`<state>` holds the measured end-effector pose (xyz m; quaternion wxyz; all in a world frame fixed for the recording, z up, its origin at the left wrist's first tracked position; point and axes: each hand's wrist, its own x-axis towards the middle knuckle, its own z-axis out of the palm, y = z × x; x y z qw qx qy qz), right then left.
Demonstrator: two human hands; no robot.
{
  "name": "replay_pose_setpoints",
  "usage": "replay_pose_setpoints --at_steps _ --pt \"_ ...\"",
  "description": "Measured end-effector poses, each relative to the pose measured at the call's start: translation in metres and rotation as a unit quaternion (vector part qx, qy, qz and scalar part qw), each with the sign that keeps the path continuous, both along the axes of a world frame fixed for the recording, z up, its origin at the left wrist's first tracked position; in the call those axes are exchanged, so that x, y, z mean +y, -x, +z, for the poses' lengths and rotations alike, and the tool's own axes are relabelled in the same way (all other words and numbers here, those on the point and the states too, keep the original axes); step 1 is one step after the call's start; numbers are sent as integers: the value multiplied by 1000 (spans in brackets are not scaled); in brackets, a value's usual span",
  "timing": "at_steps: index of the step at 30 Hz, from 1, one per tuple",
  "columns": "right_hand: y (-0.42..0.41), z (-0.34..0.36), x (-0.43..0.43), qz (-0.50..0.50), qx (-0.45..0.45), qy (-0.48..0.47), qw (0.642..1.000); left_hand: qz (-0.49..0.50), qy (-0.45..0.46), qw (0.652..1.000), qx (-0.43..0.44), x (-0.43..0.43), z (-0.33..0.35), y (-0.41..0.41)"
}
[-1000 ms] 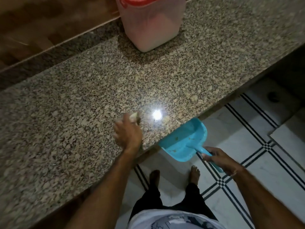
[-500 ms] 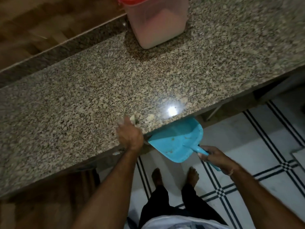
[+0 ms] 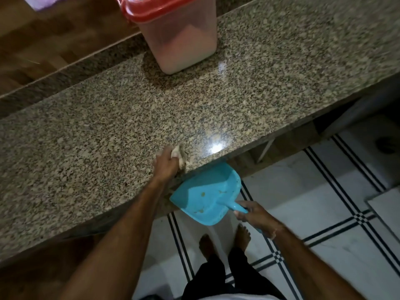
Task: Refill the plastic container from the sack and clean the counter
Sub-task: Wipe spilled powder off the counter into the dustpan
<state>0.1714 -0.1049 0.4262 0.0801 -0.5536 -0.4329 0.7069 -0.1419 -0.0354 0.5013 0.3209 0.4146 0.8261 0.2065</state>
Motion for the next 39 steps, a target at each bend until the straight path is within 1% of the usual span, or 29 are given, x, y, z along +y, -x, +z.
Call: replay_pose_setpoints --at_steps 2,4,5,8,11,14,17,20,22,25,27,28,30,33,35,37,39 --pt "7 -2 -1 9 -2 -1 1000 -56 -27 998 15 -6 11 -17" --pt "14 0 0 13 0 -4 1000 -91 -53 993 59 -11 12 -32" --pt "17 0 1 10 4 -5 1000 -92 -70 990 79 -12 12 -37" --pt "22 1 5 9 5 -13 1000 -63 -106 990 74 -10 7 -39" --pt "26 0 8 21 4 -21 1000 -113 -111 982 105 -14 7 -38" --pt "31 2 9 34 0 -35 999 -200 -121 961 149 -24 12 -33" --pt "37 4 7 37 -6 -42 998 -245 -123 944 185 -27 9 -26" --pt "43 8 5 37 -11 -39 999 -287 -108 932 194 -23 9 -21" --pt "46 10 6 42 -14 -33 998 -302 -83 931 188 -10 16 -20" --pt "53 20 8 51 -19 -31 998 -285 16 943 169 15 32 -23" --pt "58 25 12 53 -26 -42 997 -275 45 946 167 22 33 -25" --pt "60 27 13 51 -32 -48 997 -268 45 946 175 20 32 -28" --pt "64 30 14 43 -42 -54 997 -239 18 950 200 7 31 -34" --pt "66 30 13 38 -45 -58 997 -195 -56 952 230 -14 24 -40" --pt "65 28 11 35 -47 -55 997 -178 -76 954 228 -29 19 -45" --pt "64 27 10 30 -51 -50 997 -172 -77 954 233 -43 14 -50" --pt "63 25 9 26 -53 -50 997 -155 -101 959 214 -50 14 -48"
